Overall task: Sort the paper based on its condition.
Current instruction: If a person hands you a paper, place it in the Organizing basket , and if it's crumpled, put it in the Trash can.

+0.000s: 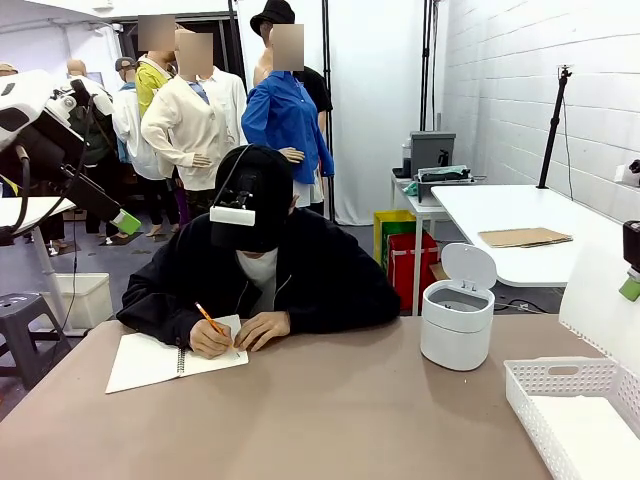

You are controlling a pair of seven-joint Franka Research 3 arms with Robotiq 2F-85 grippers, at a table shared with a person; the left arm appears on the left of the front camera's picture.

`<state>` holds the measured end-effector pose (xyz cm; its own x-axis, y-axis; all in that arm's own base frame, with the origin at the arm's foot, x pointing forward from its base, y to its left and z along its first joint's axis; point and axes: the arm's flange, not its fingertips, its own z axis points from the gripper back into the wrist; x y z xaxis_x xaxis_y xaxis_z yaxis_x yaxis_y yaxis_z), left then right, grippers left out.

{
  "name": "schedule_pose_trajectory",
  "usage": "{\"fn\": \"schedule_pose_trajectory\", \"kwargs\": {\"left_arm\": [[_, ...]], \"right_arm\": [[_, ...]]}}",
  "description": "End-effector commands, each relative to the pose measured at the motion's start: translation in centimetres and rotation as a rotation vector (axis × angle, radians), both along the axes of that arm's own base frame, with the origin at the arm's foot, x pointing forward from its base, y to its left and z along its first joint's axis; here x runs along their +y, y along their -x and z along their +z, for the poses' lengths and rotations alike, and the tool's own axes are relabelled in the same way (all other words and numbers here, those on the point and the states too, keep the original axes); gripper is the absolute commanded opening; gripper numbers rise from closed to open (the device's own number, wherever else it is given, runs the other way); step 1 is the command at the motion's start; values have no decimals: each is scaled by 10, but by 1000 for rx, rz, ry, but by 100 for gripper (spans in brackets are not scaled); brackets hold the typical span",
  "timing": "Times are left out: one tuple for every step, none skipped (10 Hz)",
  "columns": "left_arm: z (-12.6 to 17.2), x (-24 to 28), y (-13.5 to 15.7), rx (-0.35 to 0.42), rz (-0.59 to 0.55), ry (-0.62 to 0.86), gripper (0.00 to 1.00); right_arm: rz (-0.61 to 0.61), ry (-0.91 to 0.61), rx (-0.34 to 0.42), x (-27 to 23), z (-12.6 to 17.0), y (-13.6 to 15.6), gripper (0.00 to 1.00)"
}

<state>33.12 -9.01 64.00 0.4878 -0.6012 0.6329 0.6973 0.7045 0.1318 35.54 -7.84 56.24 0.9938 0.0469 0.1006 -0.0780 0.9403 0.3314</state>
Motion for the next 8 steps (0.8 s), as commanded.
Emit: {"fn": "schedule_pose_trajectory", "kwargs": {"left_arm": [[-1, 0, 1, 3, 7, -9, 100], [-1, 0, 1, 3, 7, -9, 100], [-1, 0, 1, 3, 7, -9, 100], [-1, 0, 1, 3, 7, -9, 100], [-1, 0, 1, 3, 7, -9, 100], [-1, 0, 1, 3, 7, -9, 100], [-1, 0, 1, 3, 7, -9, 100], [-1, 0, 1, 3, 7, -9, 100]], "right_arm": [[-10, 2, -28, 0, 1, -6, 0], [-10, 2, -28, 0, 1, -6, 0], [-3, 3, -10, 0, 1, -1, 0], [9, -50, 25, 0, -1, 5, 0], [-10, -70, 10, -4, 0, 27, 0], [-25, -87, 7, -5, -5, 46, 0], [-38, -92, 3, -4, -11, 63, 0], [-37, -97, 7, -3, -20, 74, 0]]}}
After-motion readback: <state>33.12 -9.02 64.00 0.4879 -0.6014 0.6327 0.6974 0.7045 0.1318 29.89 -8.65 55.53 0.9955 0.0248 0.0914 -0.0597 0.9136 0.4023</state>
